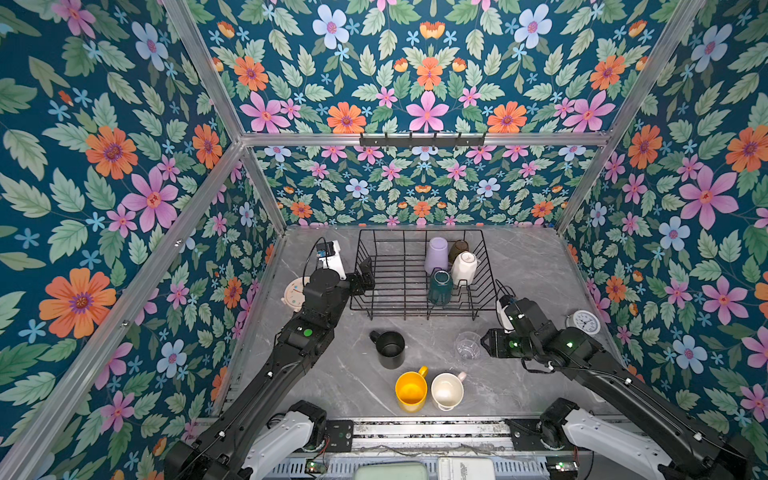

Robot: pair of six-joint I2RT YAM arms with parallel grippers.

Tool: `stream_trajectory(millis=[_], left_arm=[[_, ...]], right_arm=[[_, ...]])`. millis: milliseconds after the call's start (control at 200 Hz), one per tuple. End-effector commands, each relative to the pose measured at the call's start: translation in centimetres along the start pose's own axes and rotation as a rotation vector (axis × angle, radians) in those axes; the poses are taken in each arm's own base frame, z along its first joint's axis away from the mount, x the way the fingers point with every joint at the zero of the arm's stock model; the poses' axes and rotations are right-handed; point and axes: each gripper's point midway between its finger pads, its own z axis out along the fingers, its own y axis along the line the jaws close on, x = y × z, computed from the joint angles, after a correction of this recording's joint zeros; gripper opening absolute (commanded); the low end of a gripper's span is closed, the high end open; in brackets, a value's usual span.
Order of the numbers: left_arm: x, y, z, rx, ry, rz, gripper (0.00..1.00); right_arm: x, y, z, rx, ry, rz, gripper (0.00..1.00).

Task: Load the cups into the dish rack
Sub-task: 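Open the left gripper and lift it away from the green mug, then move the left gripper down to the black mug on the table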

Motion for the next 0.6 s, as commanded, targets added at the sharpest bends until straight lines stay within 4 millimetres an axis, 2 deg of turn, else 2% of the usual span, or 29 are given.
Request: stream_trajectory(millis=[0, 205, 415, 480, 595], left_arm=[[-0.7, -0.4, -0.1, 0.018, -0.024, -0.017, 1.0], [-0.6, -0.1, -0.5, 0.012, -0.025, -0.01, 1.0], [-0.6, -0.1, -0.8, 0.014, -0.018, -0.008, 1.0], [-0.1, -0.2, -0.9, 0.013, 0.027, -0.003, 0.99], [2.7, 0.1, -1.7, -0.002, 0.207, 0.011, 0.95]], right_arm=[[-0.5, -0.4, 0.8, 0.042, -0.019, 0.016, 0.5], [-0.5, -0.3, 2.2, 0.053, 0.004, 0.014, 0.48], [-0.8, -0.1, 2.3, 0.052, 0.002, 0.011, 0.48], [-1.0, -0.1, 1.9, 0.053, -0.006, 0.007, 0.48], [-1.5, 0.0, 1.1, 0.056, -0.028, -0.004, 0.48]])
